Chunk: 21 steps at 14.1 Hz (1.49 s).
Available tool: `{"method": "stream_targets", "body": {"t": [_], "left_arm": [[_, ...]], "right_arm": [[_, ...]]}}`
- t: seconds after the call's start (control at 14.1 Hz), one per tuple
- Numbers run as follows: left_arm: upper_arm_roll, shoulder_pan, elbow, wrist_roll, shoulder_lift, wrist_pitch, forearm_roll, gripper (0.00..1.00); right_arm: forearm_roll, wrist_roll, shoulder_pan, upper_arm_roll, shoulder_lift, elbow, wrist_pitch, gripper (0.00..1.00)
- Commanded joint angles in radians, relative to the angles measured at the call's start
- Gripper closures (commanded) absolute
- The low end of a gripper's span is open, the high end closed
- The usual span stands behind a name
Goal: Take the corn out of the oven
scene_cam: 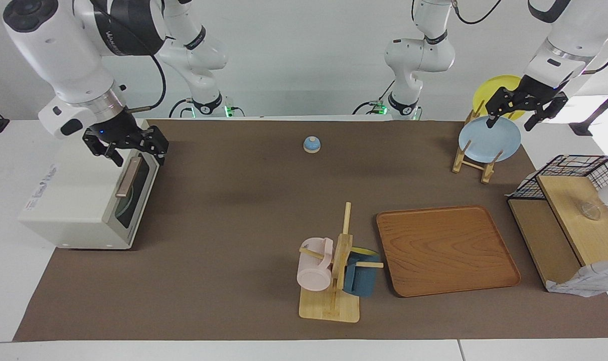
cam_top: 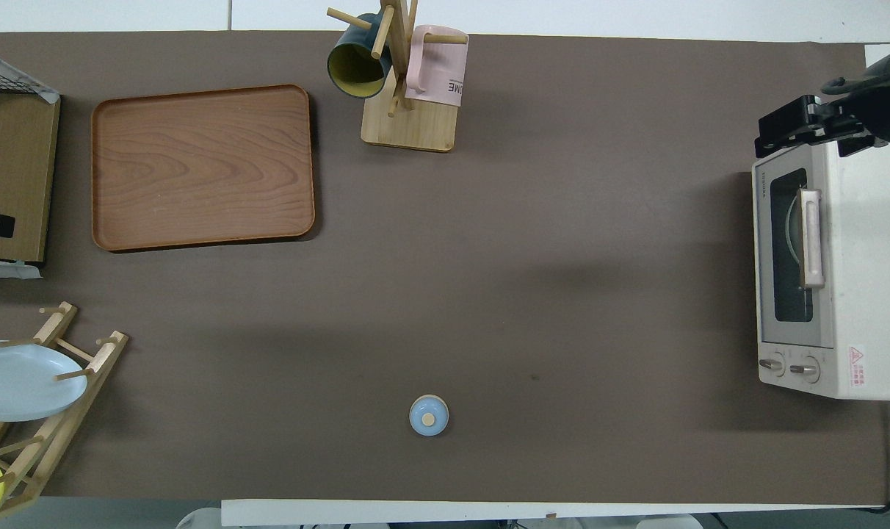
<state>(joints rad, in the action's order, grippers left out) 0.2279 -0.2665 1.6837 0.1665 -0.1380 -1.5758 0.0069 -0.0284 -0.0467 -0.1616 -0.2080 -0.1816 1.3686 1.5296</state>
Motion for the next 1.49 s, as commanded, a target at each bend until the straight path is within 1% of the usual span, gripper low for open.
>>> {"method": "stream_targets", "body": {"t": [0.0,0.28,0.35,0.43,0.57,0.64,0.71,0.78,0.99,1.13,1.2,1.42], "left_arm": [[-0.004,0.003,0.021,-0.01,-0.022,-0.009,0.008,0.0],[-0.012,-0.011,0.051,-0.034,-0.032,-0.023,0.008,0.0],[-0.016,-0.014,0.051,-0.054,-0.032,-0.015,0.008,0.0],[-0.021,-0.019,0.051,-0.061,-0.034,-0.013,0.008,0.0],[-0.021,-0.019,0.051,-0.061,-0.034,-0.01,0.008,0.0],[-0.021,-0.019,0.051,-0.061,-0.034,-0.01,0.008,0.0],[-0.021,-0.019,0.051,-0.059,-0.034,-0.009,0.008,0.0],[-0.021,-0.019,0.051,-0.059,-0.034,-0.009,0.008,0.0],[-0.021,-0.017,0.053,-0.053,-0.034,-0.01,0.008,0.0],[-0.021,-0.017,0.065,-0.053,-0.041,-0.013,0.008,0.0],[-0.021,-0.017,0.068,-0.053,-0.043,-0.009,0.008,0.0],[-0.021,-0.017,0.076,-0.05,-0.049,-0.012,0.008,0.0]], "right_arm": [[-0.024,0.014,-0.007,-0.007,0.007,0.001,-0.002,0.01],[-0.038,0.014,-0.015,-0.007,0.011,0.026,0.009,0.01],[-0.05,0.018,-0.019,-0.007,0.025,0.068,0.014,0.01],[-0.076,0.033,-0.021,-0.005,0.069,0.161,0.05,0.01],[-0.172,0.036,-0.018,-0.005,0.175,0.408,0.22,0.01],[-0.182,0.034,-0.025,-0.004,0.2,0.476,0.277,0.17],[-0.188,0.048,-0.05,-0.002,0.195,0.481,0.268,0.91],[-0.194,0.091,-0.082,-0.004,0.192,0.486,0.253,1.0],[-0.234,0.088,-0.11,-0.001,0.206,0.515,0.225,1.0],[-0.237,0.036,-0.131,0.001,0.231,0.575,0.247,1.0],[-0.237,-0.013,-0.133,-0.001,0.237,0.601,0.276,1.0],[-0.237,-0.082,-0.099,-0.001,0.232,0.603,0.279,1.0]]}}
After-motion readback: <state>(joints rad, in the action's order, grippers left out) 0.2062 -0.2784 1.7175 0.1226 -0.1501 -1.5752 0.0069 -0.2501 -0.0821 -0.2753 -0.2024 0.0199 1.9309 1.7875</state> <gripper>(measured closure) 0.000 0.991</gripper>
